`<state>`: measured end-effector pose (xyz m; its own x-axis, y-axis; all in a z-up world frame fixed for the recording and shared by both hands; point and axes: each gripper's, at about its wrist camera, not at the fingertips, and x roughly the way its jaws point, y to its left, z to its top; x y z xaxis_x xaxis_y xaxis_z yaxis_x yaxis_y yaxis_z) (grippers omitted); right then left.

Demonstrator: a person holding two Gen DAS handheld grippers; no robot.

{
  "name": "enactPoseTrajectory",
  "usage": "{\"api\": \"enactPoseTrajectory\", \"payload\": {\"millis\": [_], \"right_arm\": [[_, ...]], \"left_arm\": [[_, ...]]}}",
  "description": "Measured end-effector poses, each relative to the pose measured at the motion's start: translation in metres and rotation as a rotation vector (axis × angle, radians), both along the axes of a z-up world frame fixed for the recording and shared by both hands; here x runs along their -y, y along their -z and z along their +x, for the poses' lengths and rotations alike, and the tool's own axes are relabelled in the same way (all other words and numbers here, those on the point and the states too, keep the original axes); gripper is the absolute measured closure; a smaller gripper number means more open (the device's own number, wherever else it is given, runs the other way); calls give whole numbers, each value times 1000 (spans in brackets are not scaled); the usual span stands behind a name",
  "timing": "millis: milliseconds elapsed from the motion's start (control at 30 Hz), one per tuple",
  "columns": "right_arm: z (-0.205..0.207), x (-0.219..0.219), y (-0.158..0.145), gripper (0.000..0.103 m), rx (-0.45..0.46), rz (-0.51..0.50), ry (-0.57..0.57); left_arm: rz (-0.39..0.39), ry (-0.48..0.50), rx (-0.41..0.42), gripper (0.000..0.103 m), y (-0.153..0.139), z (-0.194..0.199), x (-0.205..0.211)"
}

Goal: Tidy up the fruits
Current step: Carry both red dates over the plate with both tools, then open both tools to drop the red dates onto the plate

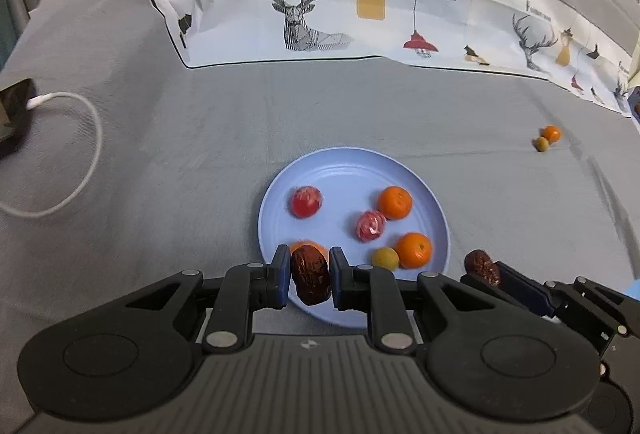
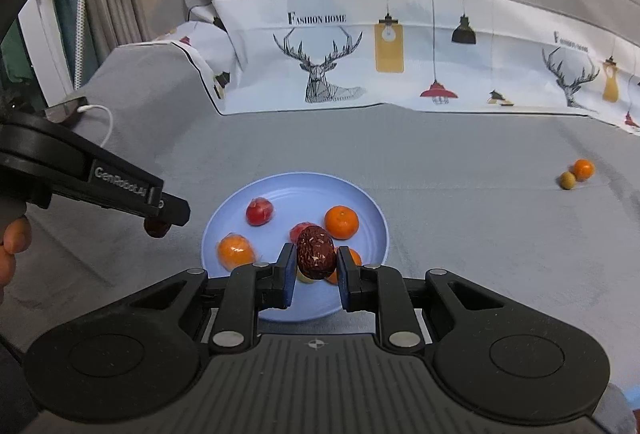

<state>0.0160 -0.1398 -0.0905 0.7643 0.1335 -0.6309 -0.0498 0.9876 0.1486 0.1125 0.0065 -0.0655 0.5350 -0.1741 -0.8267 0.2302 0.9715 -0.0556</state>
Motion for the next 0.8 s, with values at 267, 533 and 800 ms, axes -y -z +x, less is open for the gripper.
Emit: {"api": "enactPoseTrajectory", "payload": {"millis": [267, 533, 800], "right_arm": [[45, -4, 26, 81, -45, -8, -7], [77, -5, 52, 81, -85, -28, -10], [65, -2, 44, 23, -131, -3, -34]], "left_arm": [[30, 4, -27, 81, 32, 45, 15], [64, -2, -54, 76, 61, 78, 23], [41, 5, 34, 0, 35, 51, 5]]}}
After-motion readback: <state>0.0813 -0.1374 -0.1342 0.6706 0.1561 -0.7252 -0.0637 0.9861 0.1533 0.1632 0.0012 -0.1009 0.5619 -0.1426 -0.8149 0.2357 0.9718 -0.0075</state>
